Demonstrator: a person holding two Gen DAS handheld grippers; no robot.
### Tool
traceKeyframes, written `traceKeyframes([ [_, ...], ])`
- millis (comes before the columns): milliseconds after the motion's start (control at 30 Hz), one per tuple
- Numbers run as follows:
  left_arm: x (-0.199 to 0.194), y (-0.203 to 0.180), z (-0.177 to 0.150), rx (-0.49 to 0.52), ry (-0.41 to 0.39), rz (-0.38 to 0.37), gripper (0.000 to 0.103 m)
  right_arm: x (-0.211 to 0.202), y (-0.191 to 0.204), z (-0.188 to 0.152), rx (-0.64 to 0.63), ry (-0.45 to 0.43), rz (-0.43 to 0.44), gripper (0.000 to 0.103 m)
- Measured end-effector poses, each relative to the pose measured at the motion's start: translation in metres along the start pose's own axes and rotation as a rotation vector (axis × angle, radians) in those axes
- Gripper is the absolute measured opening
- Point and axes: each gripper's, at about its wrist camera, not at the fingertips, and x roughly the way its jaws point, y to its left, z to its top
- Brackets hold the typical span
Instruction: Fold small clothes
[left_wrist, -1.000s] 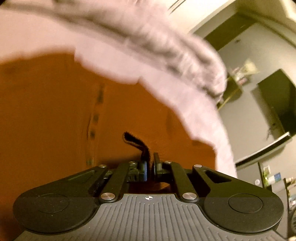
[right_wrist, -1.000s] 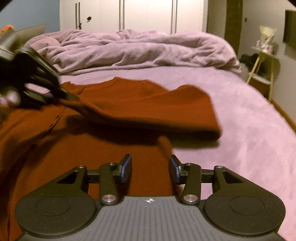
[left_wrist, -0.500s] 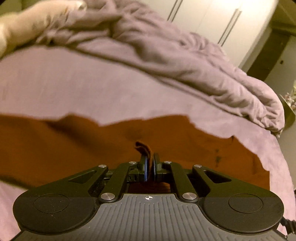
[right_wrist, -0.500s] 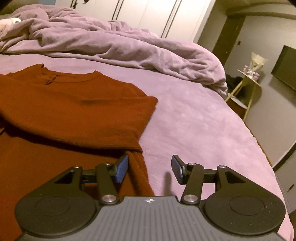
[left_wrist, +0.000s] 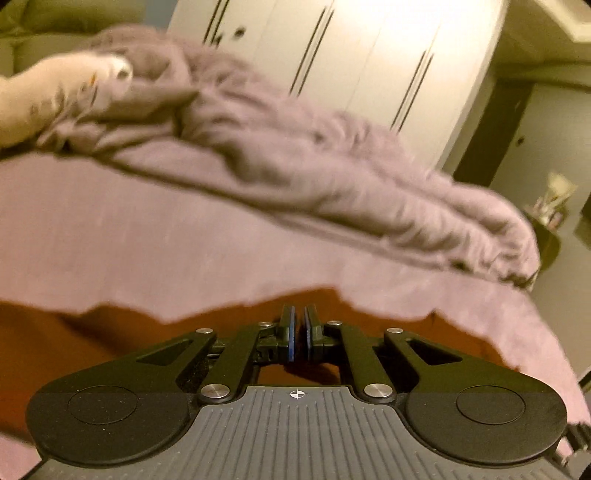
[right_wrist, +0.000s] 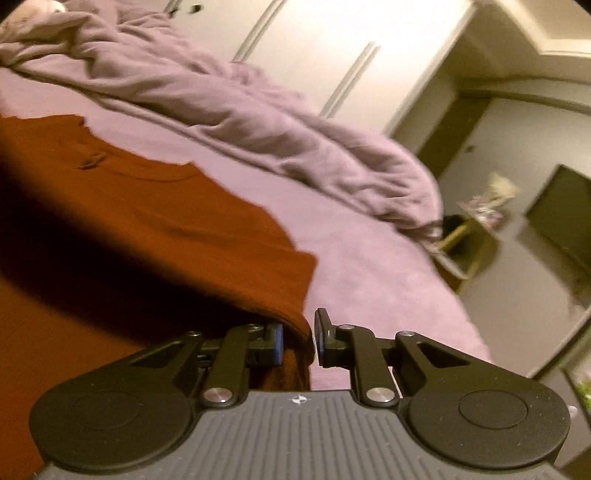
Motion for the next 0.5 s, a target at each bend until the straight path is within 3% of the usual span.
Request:
traceKeyframes([
  [67,0.008,0.004,-0.003,0.008,0.021,0.039,0.007,-0.001,0.011,-0.004,-0.052,0.008,-0.005,0.015],
  [133,0.019,0.013,-0.013,0.013,0.102,0.068,0.007,-0.002,0.015,-0.008,-0.08,0.043,0.049,0.017],
  [200,0.022,0.026,-0.028,0.026,0.187,0.097,0.007,-0.01,0.011,-0.01,-0.081,0.04,0.094,0.029],
  [300,0.015,0.044,-0.043,0.031,0.238,0.121,0.012,-0.026,-0.011,-0.014,-0.028,0.012,0.203,0.04],
  [400,0.006,0.059,-0.044,-0.022,0.248,0.104,0.022,-0.041,-0.039,-0.013,0.05,-0.031,0.385,0.04],
  [500,0.003,0.064,-0.035,-0.12,0.24,0.038,0.035,-0.045,-0.052,0.003,0.117,-0.072,0.402,0.04],
])
